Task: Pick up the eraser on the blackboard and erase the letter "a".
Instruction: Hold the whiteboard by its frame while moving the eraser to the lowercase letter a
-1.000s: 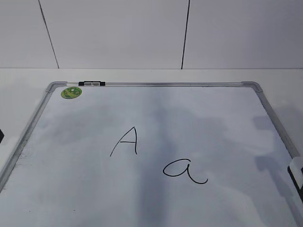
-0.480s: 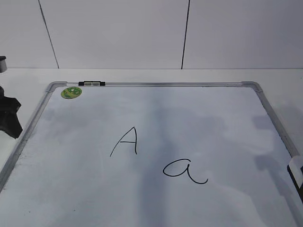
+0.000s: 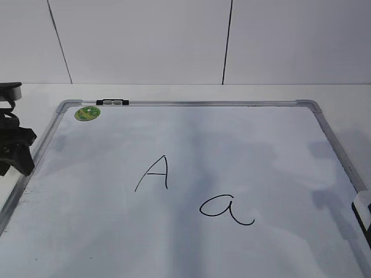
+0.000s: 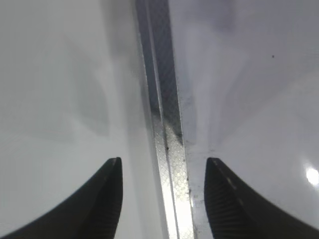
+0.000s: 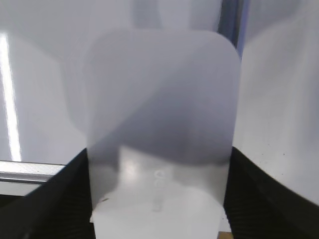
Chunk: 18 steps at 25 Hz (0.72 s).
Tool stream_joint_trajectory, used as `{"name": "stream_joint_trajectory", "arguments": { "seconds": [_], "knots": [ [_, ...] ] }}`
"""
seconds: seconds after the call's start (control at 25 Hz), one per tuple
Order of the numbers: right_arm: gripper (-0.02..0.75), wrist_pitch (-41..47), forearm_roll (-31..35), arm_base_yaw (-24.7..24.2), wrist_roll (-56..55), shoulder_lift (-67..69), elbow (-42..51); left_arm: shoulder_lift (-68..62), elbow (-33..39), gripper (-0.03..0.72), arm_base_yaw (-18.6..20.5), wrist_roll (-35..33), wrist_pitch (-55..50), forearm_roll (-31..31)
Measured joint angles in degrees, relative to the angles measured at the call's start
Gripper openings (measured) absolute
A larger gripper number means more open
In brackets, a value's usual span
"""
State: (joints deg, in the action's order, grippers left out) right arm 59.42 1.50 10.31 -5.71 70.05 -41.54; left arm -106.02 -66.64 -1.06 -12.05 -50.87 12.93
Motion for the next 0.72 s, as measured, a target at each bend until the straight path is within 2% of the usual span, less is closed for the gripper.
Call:
{"name": "stream_joint_trajectory", "arguments": {
  "seconds": [0.72],
  "knots": [
    [0.565, 0.0, 0.0, 0.0, 0.0, 0.0, 0.0, -3.1, -0.9, 0.289, 0.0, 0.0, 0.1, -0.7]
  ]
}}
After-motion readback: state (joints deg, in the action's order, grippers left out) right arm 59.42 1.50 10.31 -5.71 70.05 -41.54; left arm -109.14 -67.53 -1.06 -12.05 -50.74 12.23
